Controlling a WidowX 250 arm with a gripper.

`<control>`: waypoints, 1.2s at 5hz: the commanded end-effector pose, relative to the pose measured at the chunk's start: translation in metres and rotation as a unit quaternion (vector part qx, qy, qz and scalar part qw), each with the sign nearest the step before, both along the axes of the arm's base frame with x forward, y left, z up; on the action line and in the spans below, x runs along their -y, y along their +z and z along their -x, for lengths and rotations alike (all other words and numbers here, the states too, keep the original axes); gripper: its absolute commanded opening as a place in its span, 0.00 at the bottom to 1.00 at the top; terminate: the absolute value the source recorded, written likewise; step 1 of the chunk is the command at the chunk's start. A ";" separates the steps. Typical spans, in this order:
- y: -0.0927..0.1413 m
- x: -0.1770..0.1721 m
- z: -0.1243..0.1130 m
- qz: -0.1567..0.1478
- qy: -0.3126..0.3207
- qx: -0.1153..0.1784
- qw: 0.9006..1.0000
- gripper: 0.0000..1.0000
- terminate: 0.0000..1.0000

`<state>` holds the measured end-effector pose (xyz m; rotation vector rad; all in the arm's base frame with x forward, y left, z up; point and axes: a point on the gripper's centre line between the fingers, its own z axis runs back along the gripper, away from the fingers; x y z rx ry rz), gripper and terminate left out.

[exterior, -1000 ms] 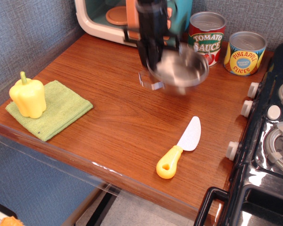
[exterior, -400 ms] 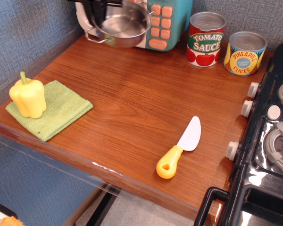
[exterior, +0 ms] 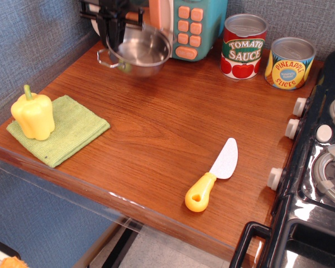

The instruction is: Take the pot and move it between the green cloth and microwave

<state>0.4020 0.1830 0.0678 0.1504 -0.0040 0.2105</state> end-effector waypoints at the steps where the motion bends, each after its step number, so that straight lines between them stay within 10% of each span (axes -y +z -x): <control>1: 0.019 -0.065 0.024 -0.046 0.065 0.006 0.997 0.00 0.00; 6: -0.010 -0.024 0.029 -0.028 0.009 -0.020 0.999 0.00 0.00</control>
